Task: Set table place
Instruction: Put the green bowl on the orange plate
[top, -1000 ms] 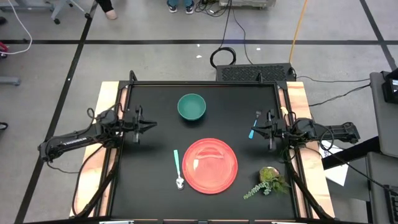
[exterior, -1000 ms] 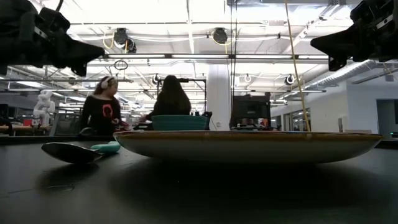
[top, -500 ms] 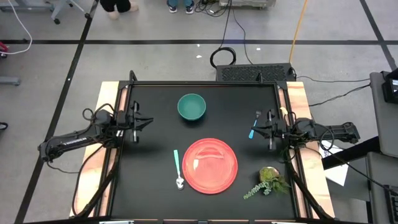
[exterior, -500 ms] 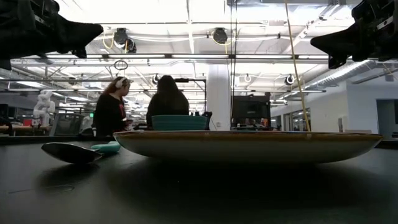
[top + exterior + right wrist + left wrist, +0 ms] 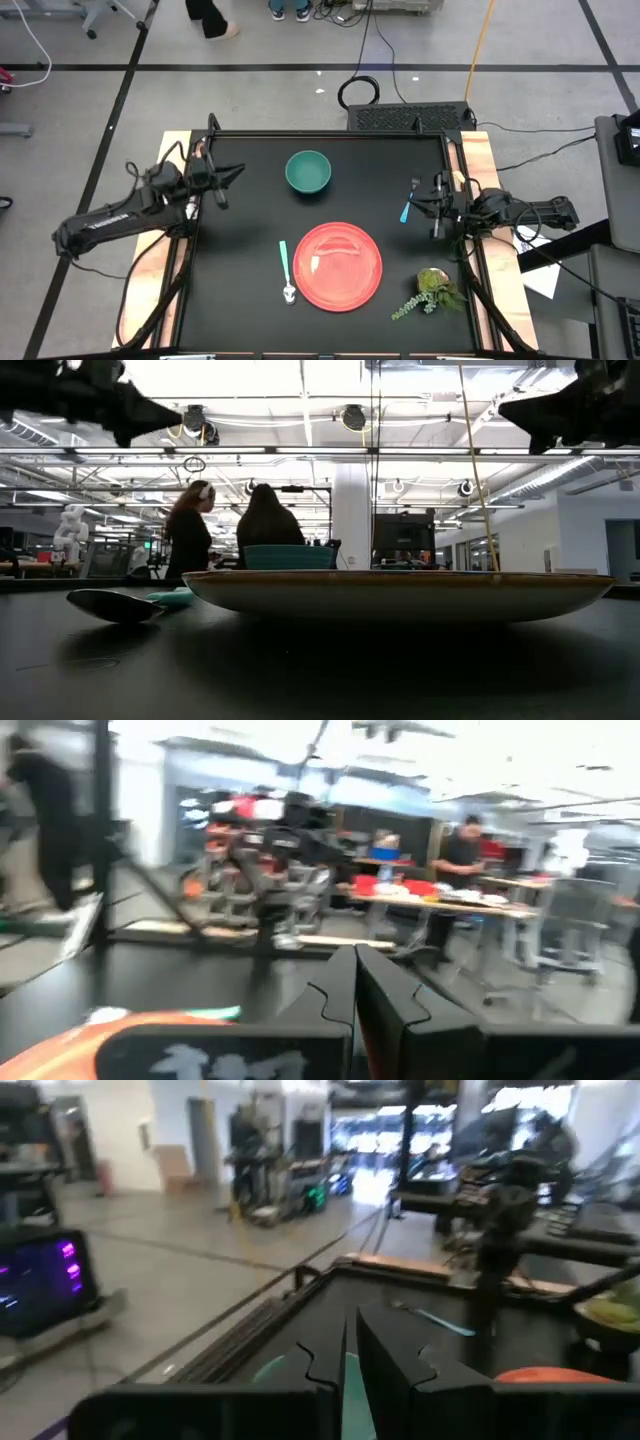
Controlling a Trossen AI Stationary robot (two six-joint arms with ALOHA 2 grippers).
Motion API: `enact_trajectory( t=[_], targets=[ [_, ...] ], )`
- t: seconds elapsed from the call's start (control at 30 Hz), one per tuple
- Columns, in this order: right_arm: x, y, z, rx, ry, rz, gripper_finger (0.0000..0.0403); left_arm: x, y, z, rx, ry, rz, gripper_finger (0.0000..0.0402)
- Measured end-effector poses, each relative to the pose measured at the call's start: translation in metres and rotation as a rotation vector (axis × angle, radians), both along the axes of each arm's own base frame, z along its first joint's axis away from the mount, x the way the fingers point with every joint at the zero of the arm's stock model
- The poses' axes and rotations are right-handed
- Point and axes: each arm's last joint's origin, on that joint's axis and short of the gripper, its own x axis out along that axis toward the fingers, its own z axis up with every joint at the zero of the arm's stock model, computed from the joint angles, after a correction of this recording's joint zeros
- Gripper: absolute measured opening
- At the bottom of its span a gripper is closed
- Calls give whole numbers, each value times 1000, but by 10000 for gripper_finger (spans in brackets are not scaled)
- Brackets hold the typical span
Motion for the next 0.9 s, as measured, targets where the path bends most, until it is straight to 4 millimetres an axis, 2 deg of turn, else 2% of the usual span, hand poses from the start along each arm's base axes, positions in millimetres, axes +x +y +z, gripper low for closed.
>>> enact_trajectory(
  t=[0.1, 0.27, 0.5, 0.63, 0.9],
  targets=[
    [-1, -3, 0, 22, 3, -117, 0, 9, 10, 21, -33, 72, 50, 35],
    [-1, -6, -1, 38, 7, -196, 0, 33, 34, 30, -102, 192, 89, 35],
    [-1, -6, -1, 47, 10, -194, 0, 54, 59, 24, -168, 234, -1, 35],
    [-1, -6, -2, 46, 19, -194, 0, 58, 67, 19, -185, 241, 17, 35],
    [0, -5, -6, 76, 25, -188, 0, 63, 90, 8, -355, 309, 19, 35]
  ],
)
